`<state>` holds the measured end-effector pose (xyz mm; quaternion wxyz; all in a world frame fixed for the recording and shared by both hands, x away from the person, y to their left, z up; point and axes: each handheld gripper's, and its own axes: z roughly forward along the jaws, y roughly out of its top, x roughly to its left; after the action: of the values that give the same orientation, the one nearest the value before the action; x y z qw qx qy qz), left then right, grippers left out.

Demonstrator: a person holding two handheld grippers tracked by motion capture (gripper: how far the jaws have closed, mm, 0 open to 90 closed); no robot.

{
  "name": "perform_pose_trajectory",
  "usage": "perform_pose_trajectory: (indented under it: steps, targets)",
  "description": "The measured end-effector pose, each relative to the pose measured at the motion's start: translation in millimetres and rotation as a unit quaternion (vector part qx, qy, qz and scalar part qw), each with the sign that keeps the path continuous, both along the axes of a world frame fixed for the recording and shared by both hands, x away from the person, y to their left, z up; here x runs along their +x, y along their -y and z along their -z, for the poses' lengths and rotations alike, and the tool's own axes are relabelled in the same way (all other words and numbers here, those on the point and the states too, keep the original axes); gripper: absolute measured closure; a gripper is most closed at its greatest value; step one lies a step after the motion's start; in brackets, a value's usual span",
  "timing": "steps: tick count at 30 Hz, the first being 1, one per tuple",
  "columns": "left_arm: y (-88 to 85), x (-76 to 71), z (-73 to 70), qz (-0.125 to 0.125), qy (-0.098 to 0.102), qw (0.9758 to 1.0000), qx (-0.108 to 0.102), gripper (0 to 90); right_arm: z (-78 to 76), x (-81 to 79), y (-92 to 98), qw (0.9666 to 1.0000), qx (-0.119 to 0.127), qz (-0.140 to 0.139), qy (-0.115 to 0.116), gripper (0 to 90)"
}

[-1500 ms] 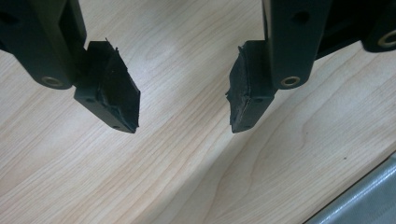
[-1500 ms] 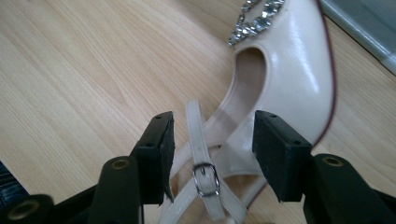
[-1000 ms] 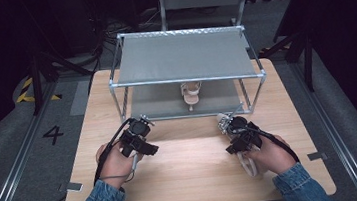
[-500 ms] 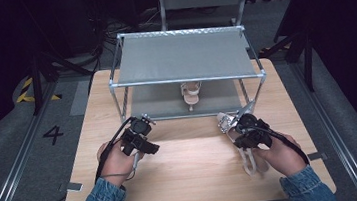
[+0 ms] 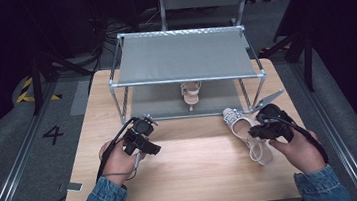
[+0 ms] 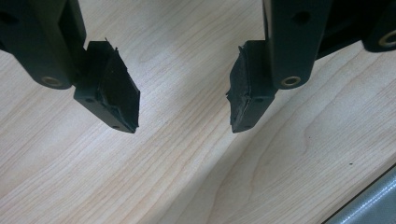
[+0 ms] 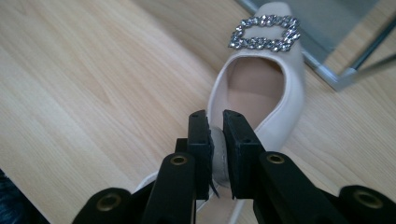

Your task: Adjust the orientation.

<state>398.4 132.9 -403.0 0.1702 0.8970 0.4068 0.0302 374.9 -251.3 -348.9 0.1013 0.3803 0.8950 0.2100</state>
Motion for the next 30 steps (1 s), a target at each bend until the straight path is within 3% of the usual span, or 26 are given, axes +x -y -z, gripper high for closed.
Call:
perform_pose_trajectory:
  steps: [5, 10, 18, 21, 26, 30]
  targets:
    - [0.4, 1.1, 0.4, 0.001, -0.004, 1.0, 0.001, 43.3, -0.7, 3.3, 20.7, 0.9996, 0.012, 0.027, -0.002, 81.8]
    - [2.3, 0.7, -1.6, 0.006, 0.003, 1.0, -0.002, 43.2, 2.7, 5.1, 38.3, 0.9984, 0.03, 0.039, -0.027, 81.8]
    - [3.6, 3.2, 0.2, 0.008, -0.002, 1.0, 0.002, 43.2, 5.1, 4.7, 47.0, 0.997, 0.038, 0.049, -0.046, 80.3]
    - [4.3, 3.9, 0.7, 0.008, -0.004, 1.0, 0.001, 43.1, 6.1, 3.9, 44.7, 0.9967, 0.042, 0.048, -0.051, 74.2]
    - [4.8, 5.5, 0.6, 0.008, -0.003, 1.0, 0.002, 42.8, 3.9, 2.1, 39.9, 0.9939, 0.066, 0.076, -0.045, 57.8]
    - [6.2, 6.6, 1.1, 0.009, -0.007, 0.9999, 0.002, 42.9, 1.0, -2.4, 31.2, 0.9932, 0.08, 0.076, -0.039, 55.0]
